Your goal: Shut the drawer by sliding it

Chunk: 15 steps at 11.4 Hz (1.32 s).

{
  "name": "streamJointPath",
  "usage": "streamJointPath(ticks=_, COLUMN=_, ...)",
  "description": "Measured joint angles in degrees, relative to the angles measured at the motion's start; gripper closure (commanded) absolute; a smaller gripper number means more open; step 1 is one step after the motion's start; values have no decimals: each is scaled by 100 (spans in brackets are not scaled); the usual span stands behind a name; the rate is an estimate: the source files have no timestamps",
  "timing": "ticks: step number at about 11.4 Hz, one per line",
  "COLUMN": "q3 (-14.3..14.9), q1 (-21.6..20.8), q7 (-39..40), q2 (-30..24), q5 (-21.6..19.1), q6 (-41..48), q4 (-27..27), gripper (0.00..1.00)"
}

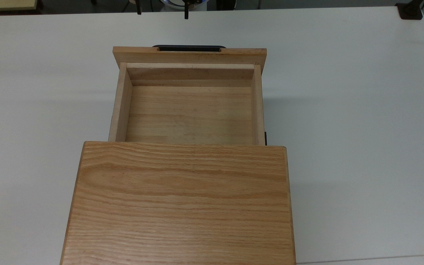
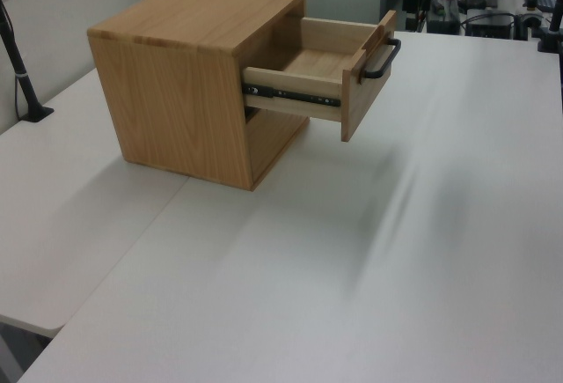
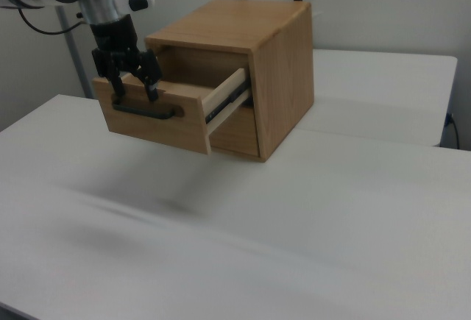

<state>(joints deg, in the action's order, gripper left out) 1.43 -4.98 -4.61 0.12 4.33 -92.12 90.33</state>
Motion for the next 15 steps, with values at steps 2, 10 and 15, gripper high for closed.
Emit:
streamJointPath(ticks=2, q3=0, q1=-22, q7=0, q2=0, q5=0, q6=0, q4=0, gripper=0)
streamJointPath(ticks=10, q3=0, q1=-28, q7=11, q2=0, q5=-31, q6=0, q4=0, gripper=0)
streamJointPath(ticks=15, q3=-5, q1=-31, q7=1305, q2=38, q5=-30, q6=343, q4=67, gripper=3)
